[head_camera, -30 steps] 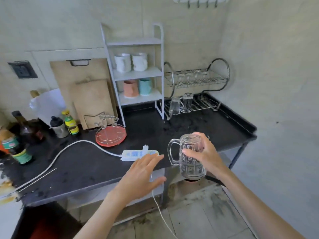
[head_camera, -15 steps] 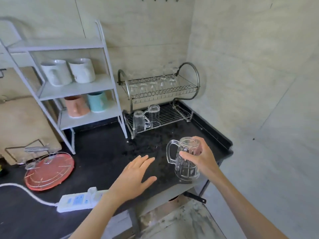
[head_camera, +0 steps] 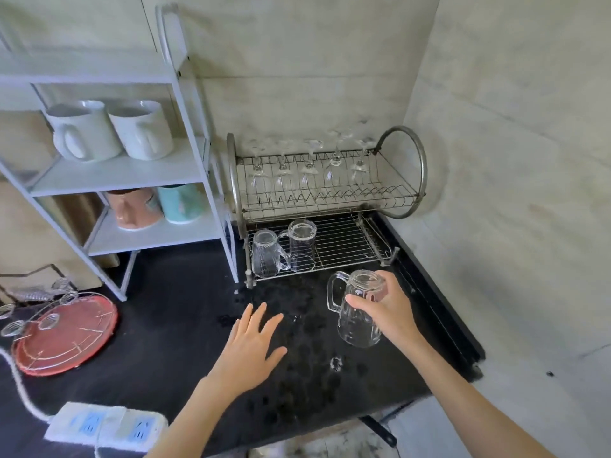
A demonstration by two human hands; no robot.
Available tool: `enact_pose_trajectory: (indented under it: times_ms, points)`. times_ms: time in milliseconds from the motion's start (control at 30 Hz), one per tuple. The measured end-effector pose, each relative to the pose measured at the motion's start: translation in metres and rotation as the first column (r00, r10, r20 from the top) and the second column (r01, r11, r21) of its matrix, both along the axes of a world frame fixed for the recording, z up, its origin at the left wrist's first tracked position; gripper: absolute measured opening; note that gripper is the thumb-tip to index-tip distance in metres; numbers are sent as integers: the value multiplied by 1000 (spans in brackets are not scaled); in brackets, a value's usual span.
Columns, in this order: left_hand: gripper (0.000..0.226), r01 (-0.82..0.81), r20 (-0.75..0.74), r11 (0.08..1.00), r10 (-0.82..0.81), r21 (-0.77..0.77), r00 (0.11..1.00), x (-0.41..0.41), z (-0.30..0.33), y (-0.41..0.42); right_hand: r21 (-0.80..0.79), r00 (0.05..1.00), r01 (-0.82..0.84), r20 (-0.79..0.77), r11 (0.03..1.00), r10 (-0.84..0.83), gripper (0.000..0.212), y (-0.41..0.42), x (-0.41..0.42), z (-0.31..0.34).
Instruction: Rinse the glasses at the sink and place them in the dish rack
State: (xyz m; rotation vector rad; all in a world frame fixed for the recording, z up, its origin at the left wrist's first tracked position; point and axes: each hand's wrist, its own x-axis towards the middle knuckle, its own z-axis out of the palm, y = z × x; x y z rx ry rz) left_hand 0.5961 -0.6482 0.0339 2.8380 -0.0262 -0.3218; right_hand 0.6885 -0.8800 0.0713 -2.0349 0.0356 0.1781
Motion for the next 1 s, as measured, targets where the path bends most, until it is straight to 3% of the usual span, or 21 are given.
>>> enact_pose_trajectory:
  times_ms: [133,333,667,800,1000]
  points:
    - [63,-44,-11,996,45,75,999,53,-15,17,-43,996,73,48,996,-71,57,19,62,-14]
    - [68,-89,-56,989,96,121,994,106,-36,37,-38,986,167,2,985,-167,76,40,132,-42]
    - [76,-209,-45,971,215,112,976,133,-62,56,-86,997,81,22,993,-79,80,82,215,-72]
    - [90,-189,31,974,187,122,982,131,-74,65,-142,999,44,-17,989,-47,79,90,223,-89]
    - [86,-254,140,958,236,131,962,127,-89,66,-152,997,-43,-65,987,34,86,84,226,-101]
